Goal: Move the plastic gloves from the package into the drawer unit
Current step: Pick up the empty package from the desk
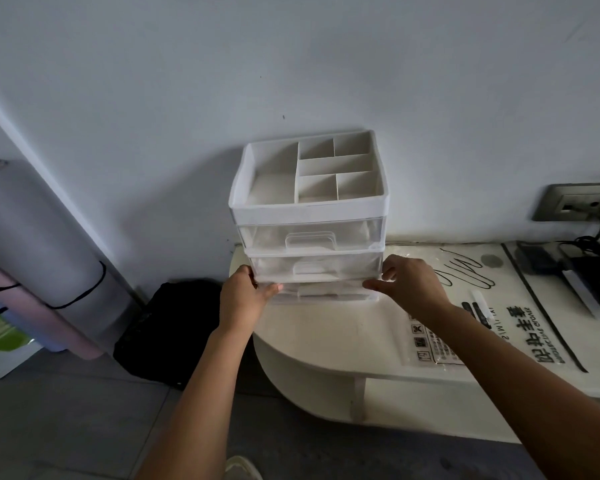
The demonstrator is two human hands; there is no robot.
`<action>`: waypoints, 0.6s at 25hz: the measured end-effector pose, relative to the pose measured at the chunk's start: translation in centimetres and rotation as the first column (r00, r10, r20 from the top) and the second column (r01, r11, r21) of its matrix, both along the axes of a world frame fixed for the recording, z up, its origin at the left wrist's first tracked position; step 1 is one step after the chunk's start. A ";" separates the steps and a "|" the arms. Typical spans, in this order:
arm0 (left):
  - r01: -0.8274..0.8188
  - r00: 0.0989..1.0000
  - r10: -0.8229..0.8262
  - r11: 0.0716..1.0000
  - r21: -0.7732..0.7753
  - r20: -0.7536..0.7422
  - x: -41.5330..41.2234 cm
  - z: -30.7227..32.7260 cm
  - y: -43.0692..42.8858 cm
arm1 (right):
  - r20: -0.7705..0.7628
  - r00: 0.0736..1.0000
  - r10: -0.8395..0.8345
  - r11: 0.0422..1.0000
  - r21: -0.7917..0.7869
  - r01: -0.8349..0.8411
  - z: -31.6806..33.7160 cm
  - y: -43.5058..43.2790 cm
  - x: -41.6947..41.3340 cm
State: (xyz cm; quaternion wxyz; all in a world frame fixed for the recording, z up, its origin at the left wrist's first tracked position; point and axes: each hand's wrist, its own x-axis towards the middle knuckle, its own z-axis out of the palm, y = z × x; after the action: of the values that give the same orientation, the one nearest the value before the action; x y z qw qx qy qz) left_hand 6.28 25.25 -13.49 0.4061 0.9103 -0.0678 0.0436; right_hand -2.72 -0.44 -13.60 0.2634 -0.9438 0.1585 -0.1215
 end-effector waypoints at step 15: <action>0.297 0.949 -0.260 0.927 0.228 -0.179 -8.2 -1.7 -7.6 | -0.527 0.841 -0.122 0.992 -0.103 0.080 -1.0 0.3 -10.1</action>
State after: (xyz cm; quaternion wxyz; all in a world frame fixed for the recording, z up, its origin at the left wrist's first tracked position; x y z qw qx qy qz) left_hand -1.93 17.70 -15.24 0.2931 0.9362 -0.1716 -0.0901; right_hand -12.86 -0.09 -14.59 0.1661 -0.9401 0.2701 0.1250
